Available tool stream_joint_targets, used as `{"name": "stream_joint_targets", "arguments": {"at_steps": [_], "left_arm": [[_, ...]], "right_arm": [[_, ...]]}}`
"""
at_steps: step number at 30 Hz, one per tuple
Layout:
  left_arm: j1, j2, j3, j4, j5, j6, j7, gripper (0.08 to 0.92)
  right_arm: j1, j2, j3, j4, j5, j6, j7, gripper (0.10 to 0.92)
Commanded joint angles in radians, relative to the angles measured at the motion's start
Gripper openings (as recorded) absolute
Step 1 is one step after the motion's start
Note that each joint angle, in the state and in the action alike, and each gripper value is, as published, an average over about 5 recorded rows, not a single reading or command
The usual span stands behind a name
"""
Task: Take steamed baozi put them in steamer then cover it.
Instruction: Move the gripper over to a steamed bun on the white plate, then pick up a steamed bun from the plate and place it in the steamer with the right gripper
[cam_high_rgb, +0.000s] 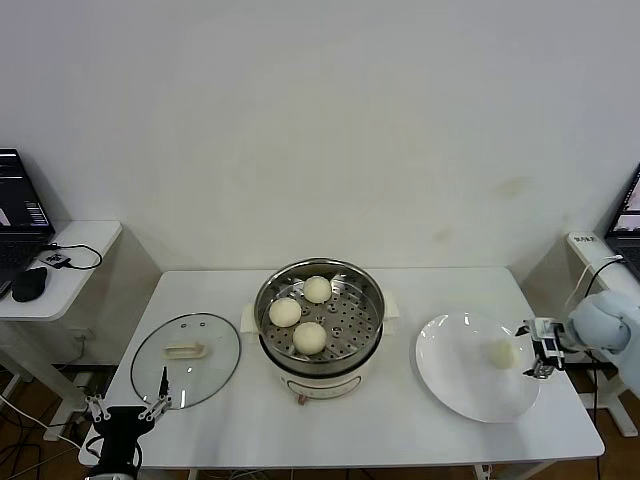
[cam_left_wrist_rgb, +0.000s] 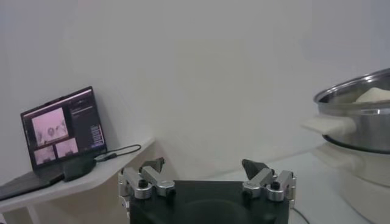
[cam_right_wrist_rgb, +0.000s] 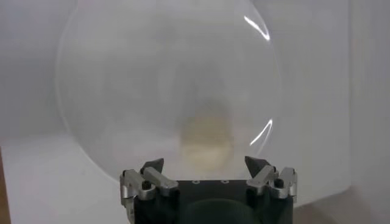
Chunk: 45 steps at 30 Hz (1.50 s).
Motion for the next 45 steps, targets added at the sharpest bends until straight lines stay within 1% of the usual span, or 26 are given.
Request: {"name": "stream_joint_targets", "arguments": {"at_steps": [1,14,21,29,34,38,45], "left_arm": [[0.002,-0.001,-0.005,0.002,-0.001,0.0,0.0,0.823],[-0.005,-0.004,-0.01,0.016,-0.004,-0.001,-0.002,0.823],[-0.008,-0.005,-0.01,0.021,-0.005,-0.002,-0.002,0.823],[-0.008,-0.005,-0.012,0.024,-0.007,-0.003,-0.003,0.823],[-0.01,-0.005,-0.01,0.024,-0.007,-0.003,-0.003,0.823],[-0.012,-0.005,-0.009,0.024,-0.008,-0.004,-0.004,0.823],[-0.018,-0.005,-0.004,0.027,-0.008,-0.004,-0.004,0.823]], "right_arm": [[0.0,0.081,-0.009,-0.094,-0.038,0.006,0.016,0.823],[0.063,0.139,-0.051,-0.14,-0.062,0.009,0.017,0.815],[0.078,0.146,-0.059,-0.154,-0.067,0.009,0.01,0.748],[0.102,0.125,-0.073,-0.135,-0.054,0.005,-0.015,0.68],[0.14,0.09,-0.1,-0.098,-0.029,-0.004,-0.033,0.646],[0.198,0.045,-0.141,-0.038,0.012,-0.017,-0.045,0.623],[0.41,-0.03,-0.303,0.094,0.12,-0.045,-0.056,0.612]]}}
